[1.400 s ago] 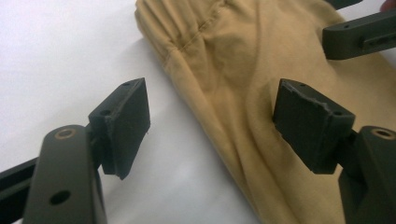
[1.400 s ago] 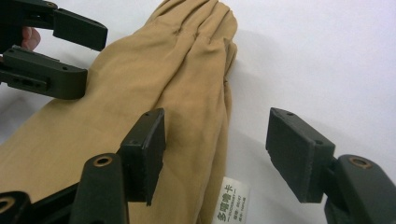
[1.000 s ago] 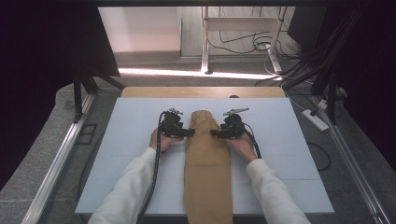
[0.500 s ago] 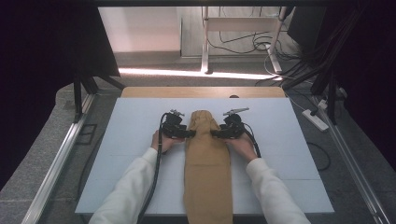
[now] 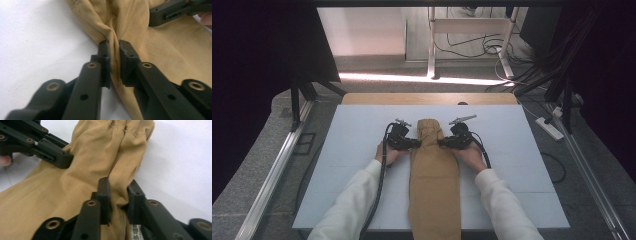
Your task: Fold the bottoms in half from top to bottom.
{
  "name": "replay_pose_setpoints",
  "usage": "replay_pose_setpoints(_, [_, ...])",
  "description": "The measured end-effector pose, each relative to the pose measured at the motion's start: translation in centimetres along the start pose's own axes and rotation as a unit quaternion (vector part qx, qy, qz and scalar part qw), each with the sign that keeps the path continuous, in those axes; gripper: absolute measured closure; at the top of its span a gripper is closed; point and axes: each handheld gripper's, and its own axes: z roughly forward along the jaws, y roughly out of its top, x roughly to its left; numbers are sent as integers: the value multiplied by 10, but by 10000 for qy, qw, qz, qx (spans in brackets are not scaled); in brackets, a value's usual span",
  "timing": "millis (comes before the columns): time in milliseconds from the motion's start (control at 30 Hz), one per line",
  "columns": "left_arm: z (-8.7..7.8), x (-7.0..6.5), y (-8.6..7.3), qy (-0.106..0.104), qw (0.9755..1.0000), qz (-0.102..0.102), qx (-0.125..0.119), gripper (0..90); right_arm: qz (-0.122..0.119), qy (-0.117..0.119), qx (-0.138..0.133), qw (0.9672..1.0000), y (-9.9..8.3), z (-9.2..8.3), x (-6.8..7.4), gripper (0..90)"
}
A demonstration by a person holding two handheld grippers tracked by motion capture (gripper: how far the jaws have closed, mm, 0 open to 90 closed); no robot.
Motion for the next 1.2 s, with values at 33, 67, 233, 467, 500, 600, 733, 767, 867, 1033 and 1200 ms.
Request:
replay_pose_setpoints(33, [-1, 0, 0, -12, 10000, 0, -12, 829, -35, 15, -2, 10000, 0, 0, 0, 794])
replay_pose_setpoints(67, [-1, 0, 0, -17, 10000, 19, -19, 837, -68, 16, -5, 10000, 0, -1, 0, 800])
replay_pose_setpoints(233, [-7, -3, 3, 14, 9997, 221, -92, 848, -317, -39, -48, 9995, 4, -8, 4, 816])
replay_pose_setpoints(467, [-17, -12, 13, 54, 9986, 470, -240, 848, -516, -152, -151, 9984, 8, -20, 7, 819])
replay_pose_setpoints(500, [-18, -13, 14, 50, 9986, 465, -261, 848, -532, -157, -180, 9983, 9, -22, 7, 818])
replay_pose_setpoints(600, [-22, -14, 20, 54, 9982, 506, -310, 848, -538, -161, -263, 9981, 11, -27, 6, 819])
replay_pose_setpoints(733, [-31, -19, 32, 148, 9971, 643, -367, 848, -560, -210, -384, 9975, 18, -34, 6, 820])
replay_pose_setpoints(767, [-34, -21, 36, 176, 9967, 687, -399, 848, -598, -235, -443, 9969, 21, -36, 6, 820])
replay_pose_setpoints(867, [-43, -25, 43, 217, 9955, 792, -476, 847, -631, -301, -569, 9959, 28, -43, 8, 820])
replay_pose_setpoints(1033, [-45, -25, 43, 165, 9957, 757, -507, 847, -660, -293, -617, 9955, 31, -47, 9, 820])
replay_pose_setpoints(1200, [-44, -23, 41, 127, 9961, 717, -501, 846, -661, -295, -602, 9956, 30, -46, 10, 820])
